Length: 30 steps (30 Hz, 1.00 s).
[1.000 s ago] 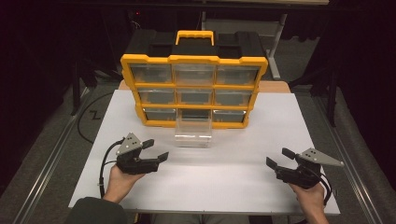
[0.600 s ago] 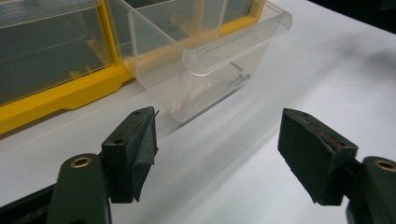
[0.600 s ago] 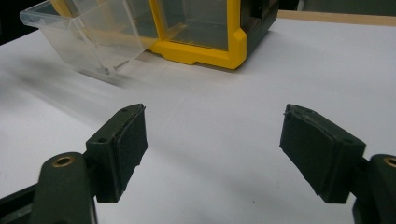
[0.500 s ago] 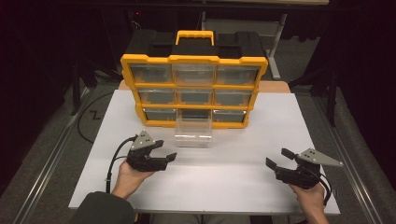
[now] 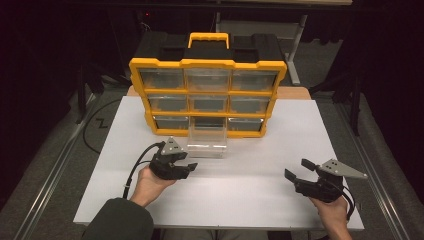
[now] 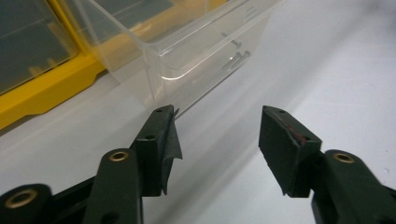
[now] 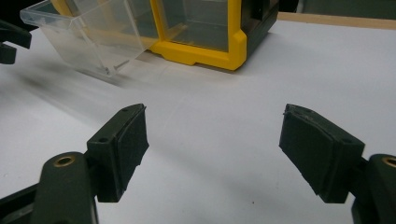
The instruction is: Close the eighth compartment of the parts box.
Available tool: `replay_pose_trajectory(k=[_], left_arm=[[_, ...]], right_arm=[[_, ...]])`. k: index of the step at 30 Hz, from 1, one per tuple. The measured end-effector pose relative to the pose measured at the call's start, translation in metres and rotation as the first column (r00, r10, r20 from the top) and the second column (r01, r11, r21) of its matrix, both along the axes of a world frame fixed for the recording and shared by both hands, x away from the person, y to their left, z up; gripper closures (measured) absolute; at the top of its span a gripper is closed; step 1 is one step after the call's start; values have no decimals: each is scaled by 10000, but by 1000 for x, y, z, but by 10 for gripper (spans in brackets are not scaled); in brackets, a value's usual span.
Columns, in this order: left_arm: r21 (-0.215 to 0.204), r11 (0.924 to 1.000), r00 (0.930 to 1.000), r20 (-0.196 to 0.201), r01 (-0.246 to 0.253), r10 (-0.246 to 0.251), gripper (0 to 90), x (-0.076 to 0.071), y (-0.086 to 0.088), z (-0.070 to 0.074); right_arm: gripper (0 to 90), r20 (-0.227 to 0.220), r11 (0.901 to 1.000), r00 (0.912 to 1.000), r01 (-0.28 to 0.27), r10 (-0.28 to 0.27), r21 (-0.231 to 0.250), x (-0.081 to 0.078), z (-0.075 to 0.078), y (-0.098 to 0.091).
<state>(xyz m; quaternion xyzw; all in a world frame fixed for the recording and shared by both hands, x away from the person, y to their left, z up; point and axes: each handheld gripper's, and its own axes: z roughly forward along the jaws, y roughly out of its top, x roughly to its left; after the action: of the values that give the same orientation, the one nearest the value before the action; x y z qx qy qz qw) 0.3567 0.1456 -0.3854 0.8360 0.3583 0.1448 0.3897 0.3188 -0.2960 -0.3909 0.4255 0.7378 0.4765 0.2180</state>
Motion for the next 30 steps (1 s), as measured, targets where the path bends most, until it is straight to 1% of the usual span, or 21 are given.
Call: replay_pose_trajectory(k=[6,8,9,11,15,19,21,22,23,24,25,26,27,30], left_arm=[[320,9995,9998,-206,68,-61,571,5,-9,1],[587,9983,9997,-216,72,-59,612,6,-11,1],[822,9966,9998,-208,21,-4,627,7,-13,0],[1029,9947,9997,-258,18,8,652,8,-15,-1],[1247,9921,9994,-351,121,-78,703,11,-18,-1],[1637,9861,9990,-385,271,-210,761,13,-23,0],[1673,9855,9988,-428,286,-217,793,14,-25,1],[1781,9835,9988,-430,314,-241,804,15,-26,1],[1736,9844,9987,-453,288,-212,822,15,-27,0],[1849,9824,9987,-484,270,-183,837,16,-28,1],[1869,9821,9988,-469,239,-154,854,17,-28,1],[1797,9835,9987,-491,188,-101,866,17,-28,1],[1847,9826,9989,-464,184,-100,873,19,-28,2],[1796,9837,9986,-521,68,27,892,21,-28,3]], right_arm=[[252,70,10000,10000,0,0,24,0,0,-1],[252,14,10000,10000,-16,16,3,0,0,0],[253,-4,10000,10000,-15,15,5,0,0,0],[254,5,9999,10000,-79,79,-68,0,0,1],[255,-5,9999,10000,-77,77,-68,0,0,2],[255,-8,10000,10000,-32,32,-27,0,0,1],[255,-21,10000,10000,-34,34,-37,0,0,1],[255,-22,10000,10000,-39,38,-37,0,0,1],[255,-12,10000,10000,-51,51,-52,0,0,1],[255,-6,9999,10000,-85,85,-58,0,0,1],[255,-13,10000,10000,-74,74,-55,0,0,1],[255,-9,10000,10000,-82,82,-50,0,0,1],[255,5,9999,10000,-91,91,-55,0,0,1],[256,-23,10000,10000,-47,47,-7,0,0,1]])
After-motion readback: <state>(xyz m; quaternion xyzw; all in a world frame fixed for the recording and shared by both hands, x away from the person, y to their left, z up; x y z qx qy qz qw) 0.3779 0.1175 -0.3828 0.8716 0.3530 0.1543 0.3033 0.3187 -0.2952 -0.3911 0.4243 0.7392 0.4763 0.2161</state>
